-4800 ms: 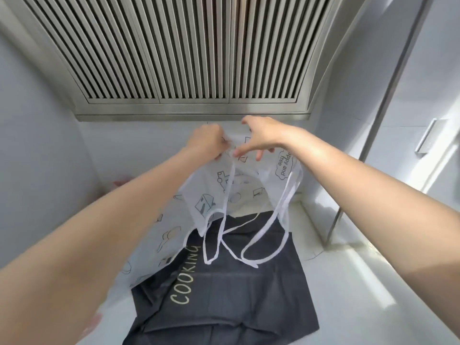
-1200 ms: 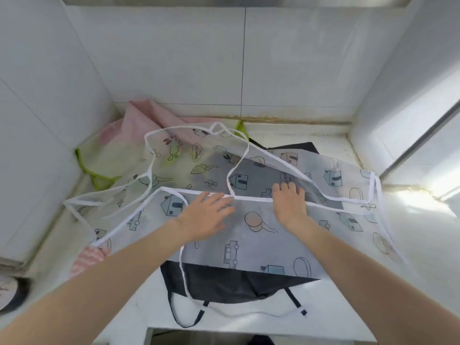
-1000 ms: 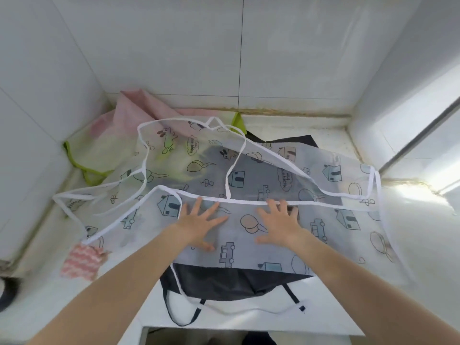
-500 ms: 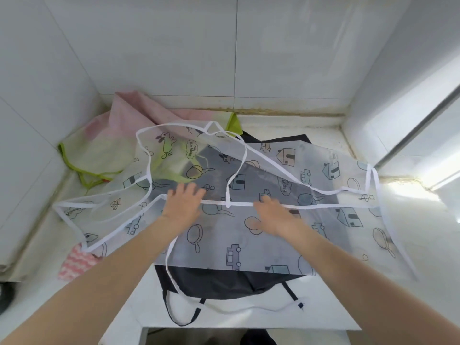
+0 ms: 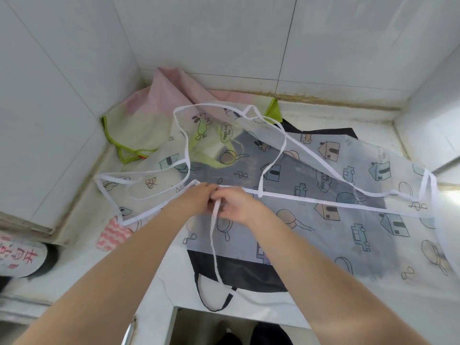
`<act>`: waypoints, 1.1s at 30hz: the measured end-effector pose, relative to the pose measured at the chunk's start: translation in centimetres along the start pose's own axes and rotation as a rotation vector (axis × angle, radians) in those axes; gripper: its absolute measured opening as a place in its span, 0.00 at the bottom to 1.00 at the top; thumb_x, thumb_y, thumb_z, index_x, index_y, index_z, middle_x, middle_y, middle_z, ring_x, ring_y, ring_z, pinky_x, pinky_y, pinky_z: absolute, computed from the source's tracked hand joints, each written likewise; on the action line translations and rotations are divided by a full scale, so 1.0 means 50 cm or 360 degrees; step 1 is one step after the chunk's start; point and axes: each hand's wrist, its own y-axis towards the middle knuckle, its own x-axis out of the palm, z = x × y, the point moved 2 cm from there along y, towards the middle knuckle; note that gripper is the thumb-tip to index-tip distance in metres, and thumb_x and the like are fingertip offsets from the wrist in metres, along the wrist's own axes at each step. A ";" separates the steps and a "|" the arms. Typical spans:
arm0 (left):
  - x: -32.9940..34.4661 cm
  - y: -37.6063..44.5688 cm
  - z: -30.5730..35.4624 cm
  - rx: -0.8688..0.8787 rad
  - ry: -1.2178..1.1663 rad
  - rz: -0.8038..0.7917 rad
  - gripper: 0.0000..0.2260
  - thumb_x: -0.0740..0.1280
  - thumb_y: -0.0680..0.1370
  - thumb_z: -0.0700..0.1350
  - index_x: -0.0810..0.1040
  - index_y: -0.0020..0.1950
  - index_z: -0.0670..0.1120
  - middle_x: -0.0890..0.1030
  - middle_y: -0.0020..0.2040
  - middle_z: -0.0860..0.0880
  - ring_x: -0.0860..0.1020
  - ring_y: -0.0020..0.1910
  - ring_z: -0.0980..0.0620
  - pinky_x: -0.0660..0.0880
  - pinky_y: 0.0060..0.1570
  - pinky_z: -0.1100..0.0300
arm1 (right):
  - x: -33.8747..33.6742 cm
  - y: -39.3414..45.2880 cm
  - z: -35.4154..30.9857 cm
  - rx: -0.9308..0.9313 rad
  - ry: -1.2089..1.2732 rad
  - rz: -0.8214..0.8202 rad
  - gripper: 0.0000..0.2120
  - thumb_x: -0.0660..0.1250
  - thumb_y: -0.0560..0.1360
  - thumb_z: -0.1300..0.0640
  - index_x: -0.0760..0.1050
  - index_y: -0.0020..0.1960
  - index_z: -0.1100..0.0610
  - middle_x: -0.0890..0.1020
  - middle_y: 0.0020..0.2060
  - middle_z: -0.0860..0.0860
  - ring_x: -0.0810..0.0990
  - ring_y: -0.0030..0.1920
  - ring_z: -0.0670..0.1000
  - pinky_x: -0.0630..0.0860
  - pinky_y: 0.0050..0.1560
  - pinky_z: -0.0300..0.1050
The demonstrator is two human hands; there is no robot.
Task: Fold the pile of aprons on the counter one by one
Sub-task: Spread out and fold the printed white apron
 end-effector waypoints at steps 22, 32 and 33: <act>-0.176 0.161 0.079 -0.0039 0.0020 0.0170 0.12 0.57 0.78 0.36 0.74 0.58 0.44 0.78 0.52 0.45 0.74 0.42 0.49 0.71 0.42 0.57 | -0.428 -0.099 -0.273 0.0021 -0.2893 0.0997 0.06 0.60 0.77 0.56 0.70 0.52 0.58 0.71 0.36 0.50 0.75 0.41 0.53 0.72 0.38 0.42; -0.228 0.315 0.254 0.0636 0.0803 0.0293 0.30 0.61 0.75 0.33 0.58 0.75 0.52 0.59 0.75 0.51 0.49 0.76 0.47 0.44 0.73 0.47 | -0.366 0.012 -0.290 -0.0597 -0.2466 0.0478 0.08 0.64 0.73 0.62 0.67 0.39 0.53 0.73 0.35 0.48 0.73 0.40 0.53 0.64 0.34 0.42; -0.230 0.316 0.262 0.0660 0.0913 0.0273 0.24 0.61 0.76 0.36 0.66 0.70 0.51 0.68 0.70 0.50 0.54 0.74 0.47 0.44 0.73 0.47 | -0.365 0.005 -0.290 -0.0639 -0.2419 0.0424 0.09 0.64 0.72 0.62 0.66 0.38 0.53 0.71 0.33 0.47 0.72 0.37 0.51 0.64 0.32 0.41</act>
